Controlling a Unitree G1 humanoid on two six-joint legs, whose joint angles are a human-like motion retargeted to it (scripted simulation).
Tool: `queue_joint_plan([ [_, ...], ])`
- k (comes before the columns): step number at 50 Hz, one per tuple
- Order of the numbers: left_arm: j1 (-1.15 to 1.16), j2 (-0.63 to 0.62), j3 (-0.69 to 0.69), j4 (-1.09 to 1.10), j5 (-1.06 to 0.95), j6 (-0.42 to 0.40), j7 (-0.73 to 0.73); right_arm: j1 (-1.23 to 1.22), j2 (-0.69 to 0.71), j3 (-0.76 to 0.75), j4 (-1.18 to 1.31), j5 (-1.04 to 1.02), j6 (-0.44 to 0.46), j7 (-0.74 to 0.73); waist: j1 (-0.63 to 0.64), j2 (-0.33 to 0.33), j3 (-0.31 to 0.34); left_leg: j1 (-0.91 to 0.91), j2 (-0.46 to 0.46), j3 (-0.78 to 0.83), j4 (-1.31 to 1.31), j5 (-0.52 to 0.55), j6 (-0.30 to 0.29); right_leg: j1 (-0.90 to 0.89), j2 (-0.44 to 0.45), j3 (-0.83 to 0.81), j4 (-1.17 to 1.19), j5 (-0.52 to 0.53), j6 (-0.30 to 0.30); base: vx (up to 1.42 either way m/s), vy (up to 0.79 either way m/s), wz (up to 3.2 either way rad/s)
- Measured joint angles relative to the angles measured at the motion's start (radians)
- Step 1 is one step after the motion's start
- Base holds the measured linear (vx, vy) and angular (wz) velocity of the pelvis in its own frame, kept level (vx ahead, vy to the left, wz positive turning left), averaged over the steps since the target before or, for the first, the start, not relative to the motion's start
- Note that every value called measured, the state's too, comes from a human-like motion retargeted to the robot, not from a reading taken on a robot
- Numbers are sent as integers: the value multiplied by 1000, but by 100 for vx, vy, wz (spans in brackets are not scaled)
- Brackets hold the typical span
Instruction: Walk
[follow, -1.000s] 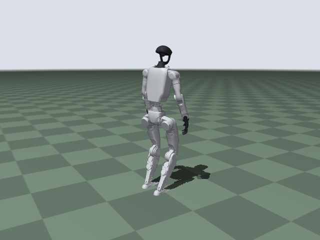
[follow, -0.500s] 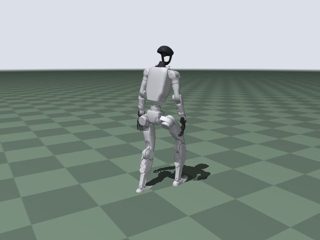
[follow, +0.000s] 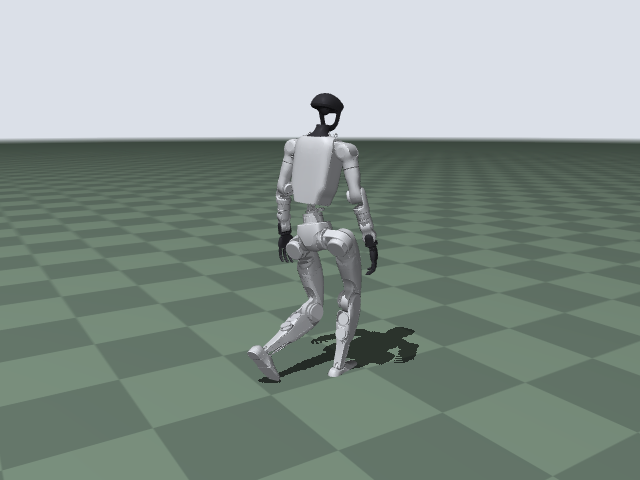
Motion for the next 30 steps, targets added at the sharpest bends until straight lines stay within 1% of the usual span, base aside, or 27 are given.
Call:
queue_joint_plan([
  [2,-5,2,-8,-29,0,-4,13,-10,-8,7,-14,2,-3,-18,18,2,-7,-76,41,30,91,-38,35,27,14,0,3,-29,-4,43,-5,-9],
  [3,-19,9,-9,-47,-1,-2,15,-29,-15,7,-21,5,-2,-23,27,-5,-10,-124,55,45,118,-58,59,54,14,7,-34,-28,-2,43,-5,-7],
  [5,-22,9,-14,-75,0,-6,28,-38,-19,16,-35,5,-5,-40,48,-3,-18,-196,95,67,160,-132,99,85,29,8,-31,-58,-2,43,-5,-10],
  [7,-49,20,-13,-102,-4,-4,31,-75,-26,17,-48,8,-4,-42,64,-24,-12,-263,107,93,130,-183,136,162,21,26,-113,-55,5,44,-5,-3],
  [10,-66,23,-10,-128,-6,-5,41,-106,-25,27,-70,10,-9,-44,87,-42,-2,-337,126,122,38,-251,165,254,19,47,-170,-77,11,44,-5,-8],
  [12,-76,23,-9,-134,-5,-6,45,-122,-21,33,-87,11,-13,-41,100,-56,4,-375,131,140,-60,-270,168,311,9,60,-209,-93,13,44,-5,-8],
  [14,-85,22,-8,-132,-1,-5,47,-135,-15,40,-103,10,-17,-36,110,-72,8,-406,127,155,-174,-267,160,364,-6,70,-246,-108,14,43,-4,-3],
  [18,-101,21,-7,-118,10,-2,46,-149,-2,56,-132,-4,-25,-21,120,-107,7,-446,93,166,-434,-214,132,456,-47,76,-317,-133,19,41,-3,6],
  [20,-96,17,-9,-111,16,-1,47,-141,8,68,-140,-16,-29,-17,123,-102,6,-478,93,151,-500,-207,116,479,-41,71,-301,-159,17,37,0,7],
  [22,-109,20,-7,-101,20,2,40,-144,10,71,-143,-29,-30,-5,120,-131,-2,-458,61,163,-650,-159,111,513,-77,68,-340,-165,22,39,2,15],
  [26,-100,20,-6,-87,20,11,40,-114,25,82,-133,-47,-31,6,124,-132,-9,-485,57,158,-640,-148,109,538,-79,66,-271,-225,18,40,5,0],
  [30,-92,24,-1,-67,5,21,35,-70,40,78,-103,-53,-26,17,133,-152,-14,-476,40,183,-566,-129,130,554,-112,36,-168,-271,27,43,8,-7],
])
